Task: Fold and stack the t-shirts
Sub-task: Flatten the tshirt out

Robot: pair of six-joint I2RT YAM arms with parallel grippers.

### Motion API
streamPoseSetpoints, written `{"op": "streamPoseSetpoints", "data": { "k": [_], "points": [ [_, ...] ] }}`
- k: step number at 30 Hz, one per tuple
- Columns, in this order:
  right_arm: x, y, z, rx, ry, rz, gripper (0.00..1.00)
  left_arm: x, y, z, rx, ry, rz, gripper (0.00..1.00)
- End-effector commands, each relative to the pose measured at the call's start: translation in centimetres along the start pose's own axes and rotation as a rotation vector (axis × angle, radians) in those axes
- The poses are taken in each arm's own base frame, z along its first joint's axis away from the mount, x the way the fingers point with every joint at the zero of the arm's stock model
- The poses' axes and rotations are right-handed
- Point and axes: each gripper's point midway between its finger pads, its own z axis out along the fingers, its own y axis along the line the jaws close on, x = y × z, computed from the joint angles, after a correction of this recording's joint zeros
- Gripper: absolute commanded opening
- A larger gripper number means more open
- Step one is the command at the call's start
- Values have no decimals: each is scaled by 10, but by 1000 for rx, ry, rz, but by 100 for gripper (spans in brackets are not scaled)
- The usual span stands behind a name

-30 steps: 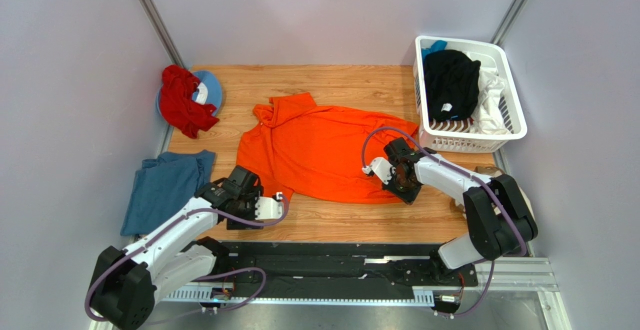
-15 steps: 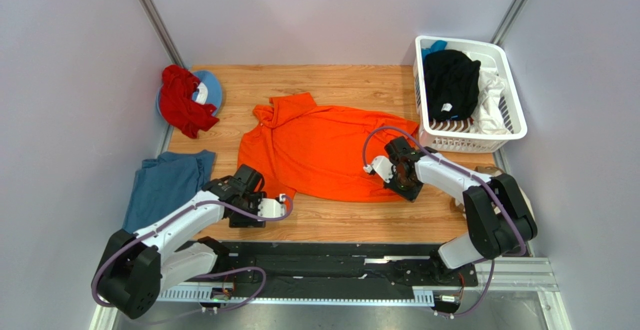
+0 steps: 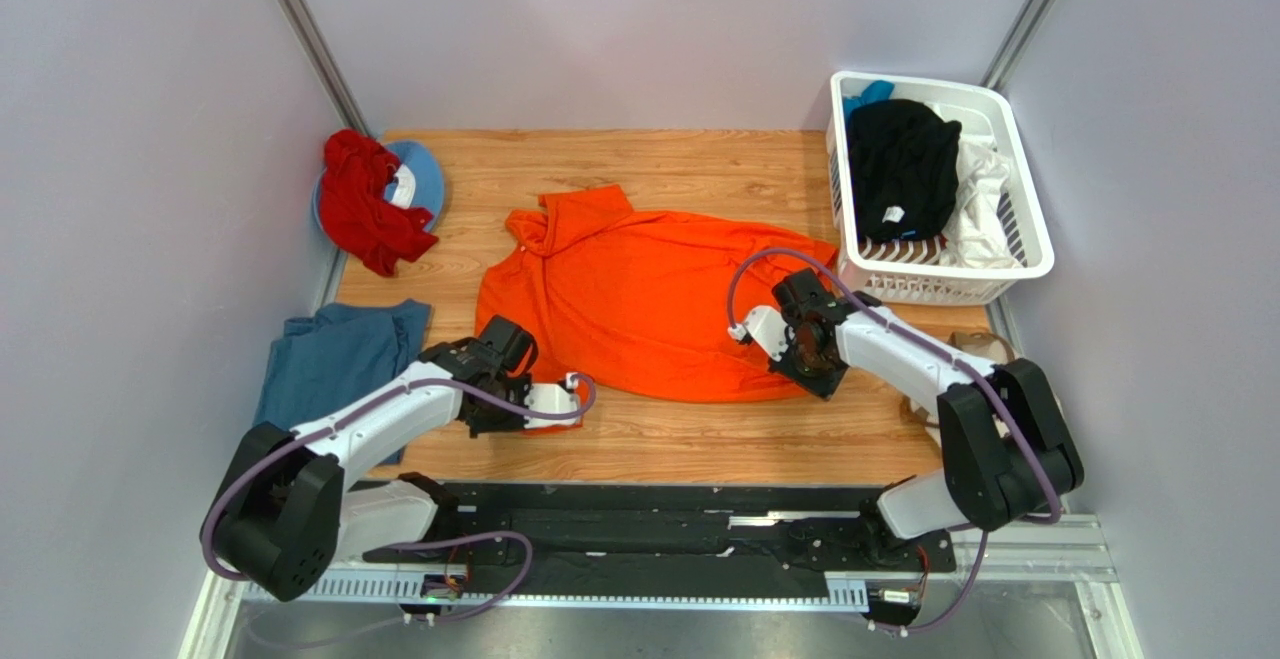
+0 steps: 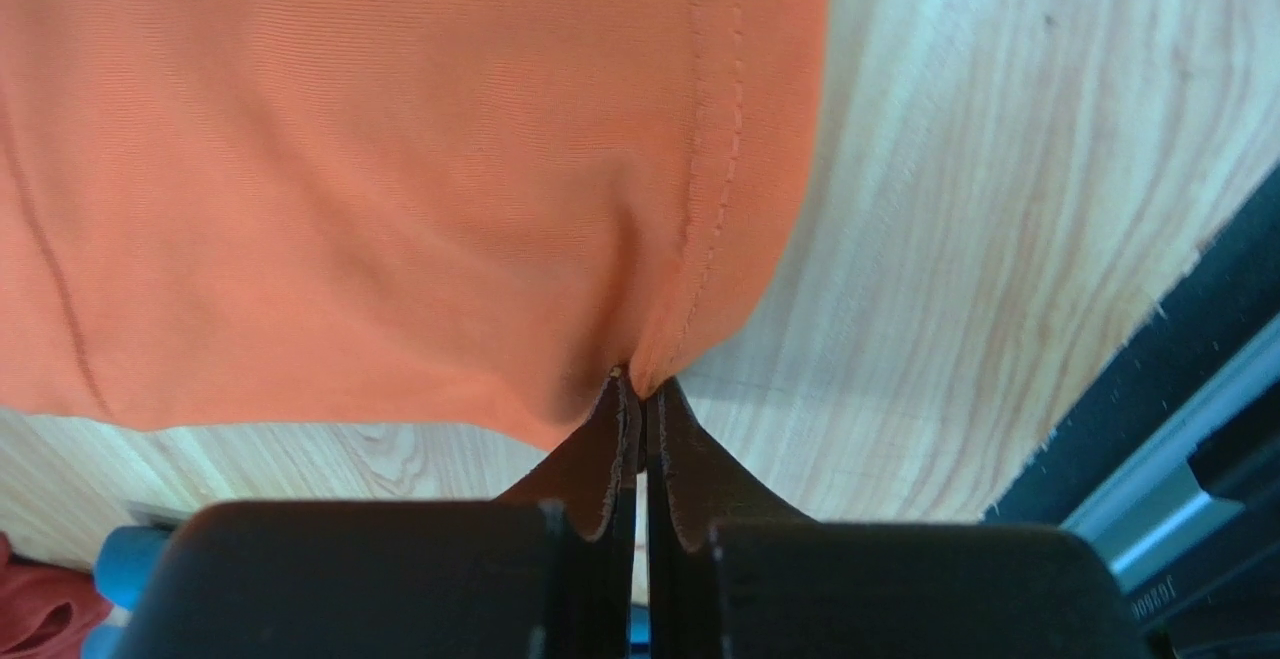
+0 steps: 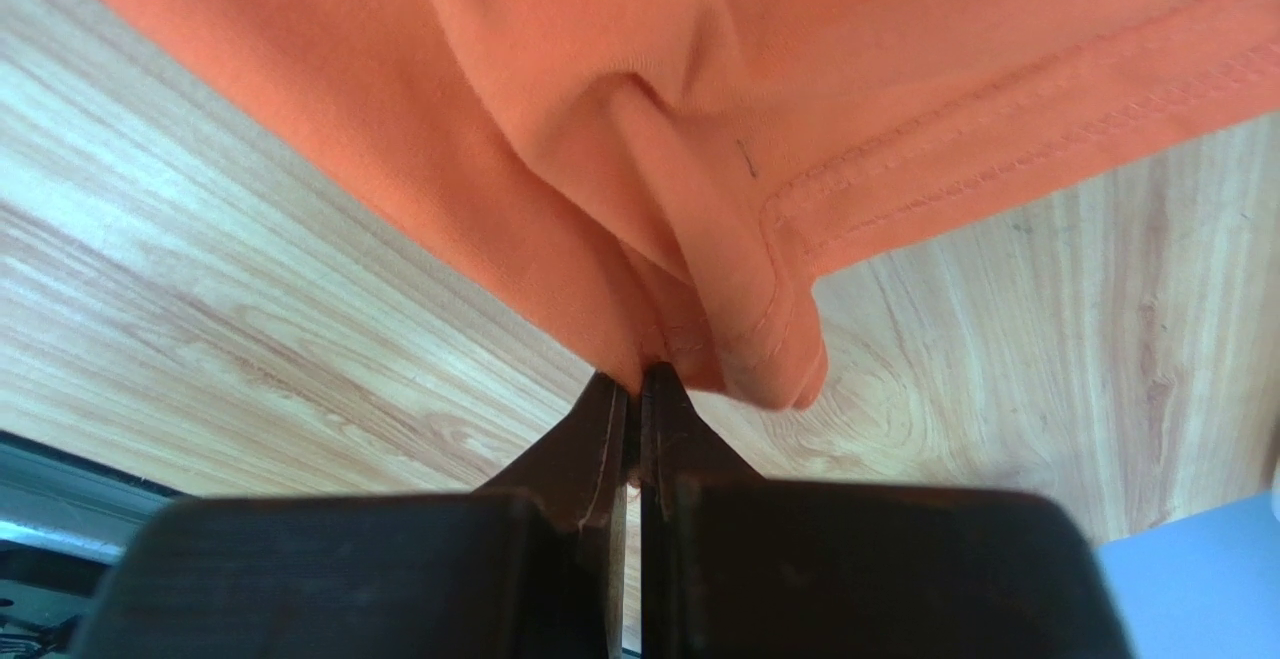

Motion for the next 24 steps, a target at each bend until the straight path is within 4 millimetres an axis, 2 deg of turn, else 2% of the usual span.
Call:
{"op": "streamPoseSetpoints", "data": {
  "k": [1, 3, 6, 7, 8, 10, 11, 13, 14, 15, 16, 18, 19, 21, 22, 23, 24],
  "points": [
    [-7, -7, -24, 42, -67, 39, 0, -29, 13, -4, -54, -148, -49, 0],
    [-3, -3, -33, 31, -68, 46, 0, -38, 22, -25, -114, -203, -66, 0],
    [-5, 0, -60, 33, -131, 63, 0, -46, 35, -60, -239, -284, -101, 0],
    [-7, 1, -72, 42, -170, 64, 0, -48, 39, -70, -277, -308, -116, 0],
    [-9, -1, -86, 57, -195, 71, 0, -51, 47, -90, -357, -353, -123, 0],
    [-15, -5, -105, 88, -250, 84, 0, -50, 60, -110, -423, -376, -177, 0],
    [-16, -8, -119, 113, -288, 88, 0, -53, 72, -129, -479, -397, -201, 0],
    [-29, -22, -149, 180, -365, 107, 0, -52, 97, -156, -591, -445, -261, 0],
    [-33, -29, -159, 208, -387, 118, 0, -56, 113, -179, -653, -478, -281, 0],
    [-43, -42, -182, 263, -441, 135, 0, -54, 129, -197, -726, -493, -309, 0],
    [-45, -52, -193, 313, -446, 159, 0, -55, 139, -212, -772, -517, -339, 0],
    [-56, -73, -214, 388, -475, 193, 0, -59, 169, -263, -913, -590, -380, 0],
    [-61, -87, -236, 456, -505, 216, 0, -62, 177, -279, -943, -629, -412, 0],
    [-72, -104, -250, 511, -540, 260, 0, -61, 197, -321, -1060, -675, -465, 0],
    [-77, -111, -269, 546, -581, 286, 0, -64, 201, -330, -1070, -705, -494, 0],
    [-82, -115, -278, 556, -612, 317, 0, -66, 203, -351, -1099, -742, -507, 0],
    [-84, -116, -286, 560, -638, 329, 0, -66, 202, -360, -1112, -769, -530, 0]
  ]
}}
